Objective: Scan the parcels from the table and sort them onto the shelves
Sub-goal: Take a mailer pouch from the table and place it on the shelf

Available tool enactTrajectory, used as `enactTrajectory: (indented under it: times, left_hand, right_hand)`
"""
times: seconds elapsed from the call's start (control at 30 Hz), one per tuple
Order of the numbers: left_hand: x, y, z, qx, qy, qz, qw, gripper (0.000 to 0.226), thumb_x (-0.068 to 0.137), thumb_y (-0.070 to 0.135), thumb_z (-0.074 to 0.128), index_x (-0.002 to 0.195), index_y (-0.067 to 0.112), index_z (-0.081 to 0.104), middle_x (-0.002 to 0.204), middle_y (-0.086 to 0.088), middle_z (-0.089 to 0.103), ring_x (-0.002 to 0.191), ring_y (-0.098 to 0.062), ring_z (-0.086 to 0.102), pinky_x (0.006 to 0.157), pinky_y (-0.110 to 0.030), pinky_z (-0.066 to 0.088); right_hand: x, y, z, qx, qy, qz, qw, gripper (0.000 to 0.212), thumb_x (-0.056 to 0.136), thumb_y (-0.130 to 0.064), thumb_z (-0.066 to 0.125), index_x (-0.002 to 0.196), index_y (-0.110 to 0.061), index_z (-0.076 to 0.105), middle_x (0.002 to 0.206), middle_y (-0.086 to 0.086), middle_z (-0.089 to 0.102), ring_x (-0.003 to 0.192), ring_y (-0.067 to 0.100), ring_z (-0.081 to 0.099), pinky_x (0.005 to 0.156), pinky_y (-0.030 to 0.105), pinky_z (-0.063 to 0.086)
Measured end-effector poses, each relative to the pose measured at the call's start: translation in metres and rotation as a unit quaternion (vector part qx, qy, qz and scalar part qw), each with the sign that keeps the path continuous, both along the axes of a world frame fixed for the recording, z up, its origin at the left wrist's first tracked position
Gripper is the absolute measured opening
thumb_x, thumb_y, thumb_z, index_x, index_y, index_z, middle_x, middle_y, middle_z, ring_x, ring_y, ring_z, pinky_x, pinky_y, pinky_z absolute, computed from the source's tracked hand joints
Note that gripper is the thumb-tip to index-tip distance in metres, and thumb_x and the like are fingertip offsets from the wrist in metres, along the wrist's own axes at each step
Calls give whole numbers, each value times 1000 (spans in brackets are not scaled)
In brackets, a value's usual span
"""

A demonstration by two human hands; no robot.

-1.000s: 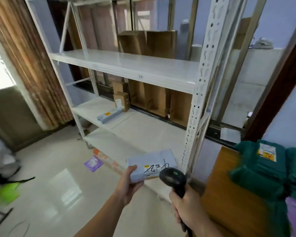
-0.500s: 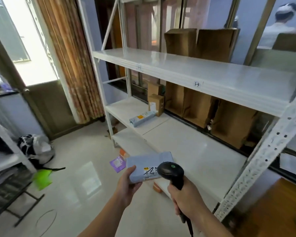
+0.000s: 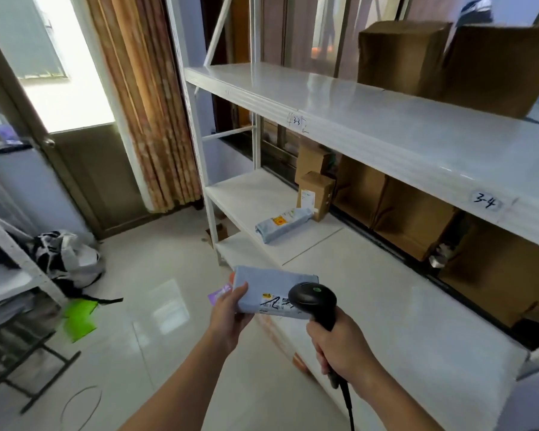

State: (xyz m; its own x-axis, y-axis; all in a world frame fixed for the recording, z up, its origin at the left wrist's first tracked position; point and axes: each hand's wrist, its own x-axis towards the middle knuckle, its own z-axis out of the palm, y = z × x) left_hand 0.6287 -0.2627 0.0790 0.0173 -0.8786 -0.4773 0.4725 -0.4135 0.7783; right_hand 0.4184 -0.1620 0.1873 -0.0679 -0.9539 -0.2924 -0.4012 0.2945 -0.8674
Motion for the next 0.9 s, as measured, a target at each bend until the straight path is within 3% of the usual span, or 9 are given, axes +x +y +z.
enactTrajectory:
  times: [0.17,0.27,0.37,0.47,0.53,0.63,0.67,0.77,0.9]
  left_hand:
    - [20,-92,-24,24,-19,-33,999,47,94,26,75,130,-1,62,112,-20,77,94,-29,76,82,-41,66]
    - [28,-157,-42,34,-23,-51,998,69,87,28,83,136,-7,51,122,-26,72,100,-35,75,80,-43,66]
    - [22,-216,-55,46,-13,-72,996,93,68,31,97,139,-5,48,128,-28,68,111,-43,73,88,-50,64]
    - [-2,-261,-52,58,-9,-114,992,51,89,20,81,125,-9,59,132,-33,64,119,-47,66,102,-54,56]
    - [-22,-283,-47,59,-13,-146,987,32,96,14,73,117,-8,62,128,-32,66,111,-43,70,97,-50,61]
    - [-56,-316,-51,29,-28,-178,983,37,98,9,69,130,-9,62,120,-21,68,82,-17,76,65,-28,64]
    - [-68,-326,-55,18,-34,-188,981,40,99,11,69,134,-6,60,123,-18,68,85,-14,76,68,-27,63]
    - [-100,-356,-67,15,-50,-219,974,48,99,25,71,139,3,57,134,-18,66,116,-29,69,97,-44,59]
    - [-131,-390,-92,21,-50,-221,974,50,98,26,71,141,5,56,135,-16,66,112,-28,69,98,-44,58]
  right_hand:
    - [25,-76,-14,20,-5,-35,999,8,90,-15,56,83,-17,52,53,5,55,43,25,51,41,24,41]
    - [37,-119,-17,27,-2,-65,998,7,89,-16,55,83,-17,52,52,4,56,42,25,52,44,26,42]
    - [41,-151,-16,28,-9,-111,993,6,89,-16,55,84,-16,52,53,4,55,43,26,52,48,33,45]
    - [35,-176,-14,30,-17,-168,985,7,91,-16,55,86,-18,52,54,3,55,45,24,53,48,32,45]
    - [27,-188,-12,26,-14,-195,980,8,91,-16,54,85,-18,51,52,3,54,43,22,52,44,27,43]
    - [10,-207,-14,17,-12,-231,973,7,90,-14,52,84,-17,50,49,5,53,41,22,50,46,30,47]
    - [4,-214,-17,17,-12,-243,970,6,90,-14,52,85,-17,50,49,6,53,41,22,50,48,31,48]
    - [-16,-231,-28,17,-7,-268,963,7,90,-16,52,84,-20,50,49,5,54,42,23,52,51,33,50]
    - [-40,-245,-41,24,-12,-303,953,4,90,-17,52,87,-18,51,50,6,55,43,21,53,50,32,49]
